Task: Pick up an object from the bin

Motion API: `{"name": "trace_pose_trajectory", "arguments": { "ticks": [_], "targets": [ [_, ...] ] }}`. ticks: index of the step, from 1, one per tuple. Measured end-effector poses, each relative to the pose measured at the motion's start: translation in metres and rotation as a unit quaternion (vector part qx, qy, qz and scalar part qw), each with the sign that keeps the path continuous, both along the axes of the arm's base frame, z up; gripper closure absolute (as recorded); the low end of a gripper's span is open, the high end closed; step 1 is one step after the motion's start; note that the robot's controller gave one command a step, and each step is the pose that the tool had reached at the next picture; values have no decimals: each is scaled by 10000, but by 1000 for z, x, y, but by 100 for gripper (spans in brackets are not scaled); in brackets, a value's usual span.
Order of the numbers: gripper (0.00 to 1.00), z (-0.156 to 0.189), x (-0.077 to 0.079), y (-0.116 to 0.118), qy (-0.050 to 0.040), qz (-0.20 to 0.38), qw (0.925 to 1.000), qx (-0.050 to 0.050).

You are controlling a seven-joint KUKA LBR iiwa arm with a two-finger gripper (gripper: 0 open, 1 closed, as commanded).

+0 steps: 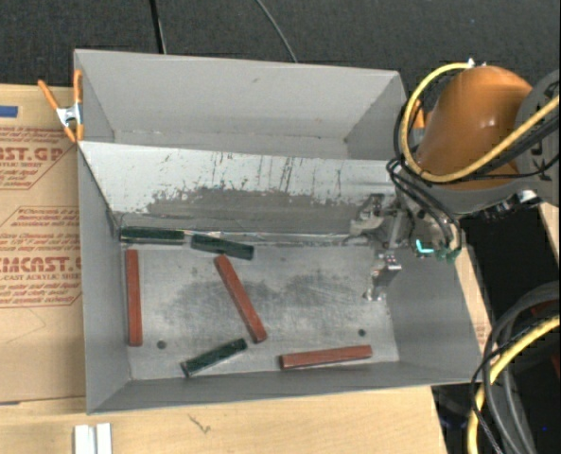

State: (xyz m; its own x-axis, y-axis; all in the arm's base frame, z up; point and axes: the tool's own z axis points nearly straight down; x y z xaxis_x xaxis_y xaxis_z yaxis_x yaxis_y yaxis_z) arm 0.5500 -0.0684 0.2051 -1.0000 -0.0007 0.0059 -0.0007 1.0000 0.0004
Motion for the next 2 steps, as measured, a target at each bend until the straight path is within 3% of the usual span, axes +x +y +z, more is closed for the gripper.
{"name": "trace_pose_trajectory", "arguments": {
  "ticks": [1, 2],
  "targets": [
    [0, 4, 2, 0, -38, 3, 10000, -5],
    [0, -51, -17, 26, -64, 14, 10000, -7]
  ]
}}
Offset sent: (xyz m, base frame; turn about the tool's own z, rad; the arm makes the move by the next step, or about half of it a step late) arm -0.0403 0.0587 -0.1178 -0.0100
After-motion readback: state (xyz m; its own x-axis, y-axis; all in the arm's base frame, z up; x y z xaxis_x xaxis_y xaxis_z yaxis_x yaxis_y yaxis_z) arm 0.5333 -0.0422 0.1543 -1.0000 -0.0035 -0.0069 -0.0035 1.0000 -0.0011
